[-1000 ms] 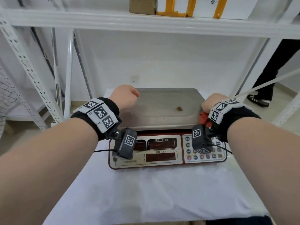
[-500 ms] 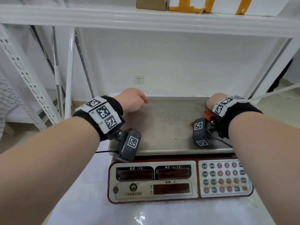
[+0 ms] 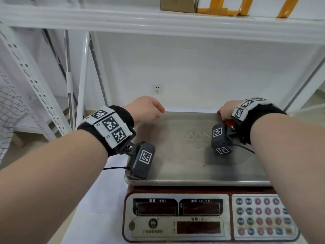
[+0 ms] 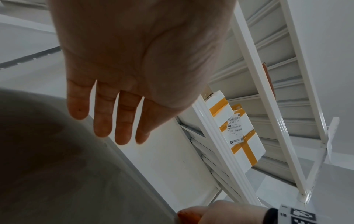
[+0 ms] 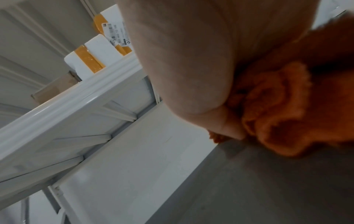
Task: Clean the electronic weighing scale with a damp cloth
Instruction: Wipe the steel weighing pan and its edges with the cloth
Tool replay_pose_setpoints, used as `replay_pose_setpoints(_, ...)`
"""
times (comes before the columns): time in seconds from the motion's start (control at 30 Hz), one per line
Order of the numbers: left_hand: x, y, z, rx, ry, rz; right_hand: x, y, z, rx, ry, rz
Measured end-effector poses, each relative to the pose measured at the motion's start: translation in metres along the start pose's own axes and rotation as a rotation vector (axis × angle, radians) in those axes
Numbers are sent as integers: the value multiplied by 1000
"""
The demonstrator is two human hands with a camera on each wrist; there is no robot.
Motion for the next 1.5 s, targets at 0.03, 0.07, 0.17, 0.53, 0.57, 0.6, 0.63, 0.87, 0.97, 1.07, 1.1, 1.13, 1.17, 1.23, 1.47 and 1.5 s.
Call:
replay_pose_setpoints(0.03,-3,0,-2,6,11,-9,-6,-4,3,-28,81,-29)
replay_pose_setpoints(0.07,-7,1,-4,14,24,-17,-14,-4,6,-59,113,-43)
replay_pose_setpoints(0.17,-19,1,-13,35,63,-32,-47,-9,23,-156,321,-128)
replay_pose_setpoints(0.53,-64,2,-43,80,148,-105,-142,0,83,-295,723,-453)
replay_pose_setpoints(0.57,-68,2,-44,79,152,-107,-149,1,87,-311,734,-472)
replay_pose_setpoints(0.6,-71,2,-45,79,154,-110,-155,1,90,-327,708,-476)
replay_pose_setpoints(0.63,-75,2,-46,82,157,-113,-162,5,93,-356,699,-493)
replay_pose_setpoints(0.87,-95,4,-52,97,179,-132,-189,25,105,-407,500,-674)
replay_pose_setpoints(0.97,-100,6,-54,103,191,-135,-189,29,110,-465,379,-715)
replay_pose_setpoints(1.07,-105,9,-53,107,197,-144,-186,34,110,-474,368,-722)
replay_pose_setpoints(1.1,-106,10,-52,110,201,-146,-185,36,111,-496,378,-729)
replay_pose_setpoints(1.13,-107,12,-52,112,203,-149,-184,38,111,-515,368,-734)
replay_pose_setpoints(1.17,-108,14,-51,116,201,-151,-183,40,112,-543,357,-726)
replay_pose_setpoints(1.23,-109,18,-48,124,194,-156,-183,50,113,-596,367,-719)
replay_pose_setpoints(1.47,-109,45,-40,144,206,-165,-180,99,118,-622,492,-772)
replay_pose_setpoints(1.5,-109,49,-38,149,209,-164,-178,105,119,-626,475,-767)
Point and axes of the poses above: each hand's wrist, its own y-axis away from the middle knuckle, its own z-axis out of the palm, x = y × z, the point moved 2 cm from there along -y, towards the middle knuckle, and after that the axes turned 15 degrees about -z, right-handed, at the moved point
